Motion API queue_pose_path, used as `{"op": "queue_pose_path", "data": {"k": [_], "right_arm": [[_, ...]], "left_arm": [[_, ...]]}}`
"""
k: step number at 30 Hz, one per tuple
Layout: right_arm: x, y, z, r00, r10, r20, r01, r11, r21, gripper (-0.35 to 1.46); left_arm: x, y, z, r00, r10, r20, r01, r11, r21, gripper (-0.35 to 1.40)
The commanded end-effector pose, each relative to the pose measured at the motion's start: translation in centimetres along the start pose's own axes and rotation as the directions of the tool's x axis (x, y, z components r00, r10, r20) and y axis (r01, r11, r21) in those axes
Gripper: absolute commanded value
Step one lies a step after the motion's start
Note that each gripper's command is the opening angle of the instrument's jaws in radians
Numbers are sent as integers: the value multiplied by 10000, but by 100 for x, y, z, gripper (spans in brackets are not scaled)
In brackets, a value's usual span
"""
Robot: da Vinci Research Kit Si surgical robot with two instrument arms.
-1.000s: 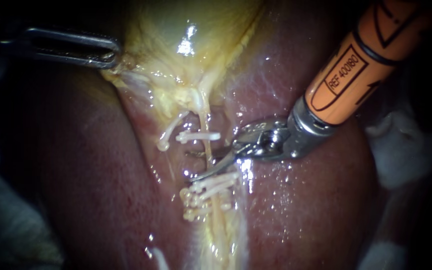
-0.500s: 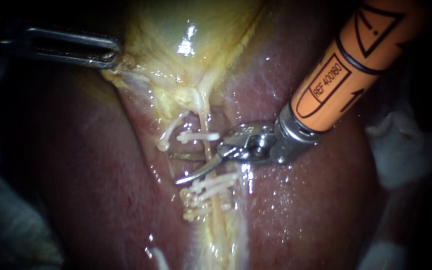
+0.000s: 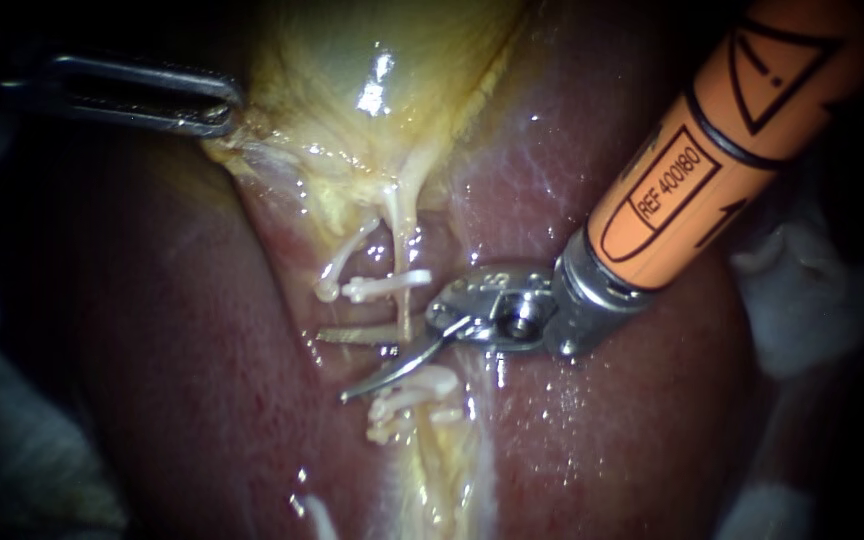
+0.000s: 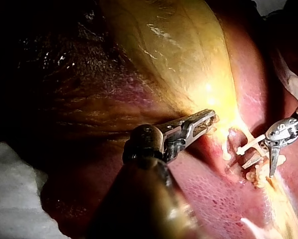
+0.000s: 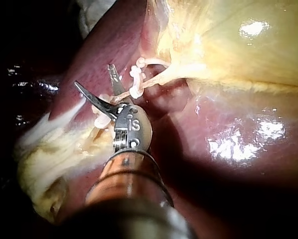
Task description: Go to the cutting position right tube
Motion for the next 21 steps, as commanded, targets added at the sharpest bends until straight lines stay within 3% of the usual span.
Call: {"op": "queue_pose_path", "data": {"k": [1,11,21], "right_arm": [[1,0,0,10000,-91,-4,91,10000,-26,130],[4,0,0,9921,-1256,-25,1256,9921,-1,129],[5,1,1,9870,-1604,-22,1604,9870,-6,129]], "left_arm": [[0,0,0,10000,3,2,-3,10000,-1,-35],[0,0,0,10000,4,3,-4,10000,-2,-35],[0,0,0,10000,4,3,-4,10000,-3,-35]]}}
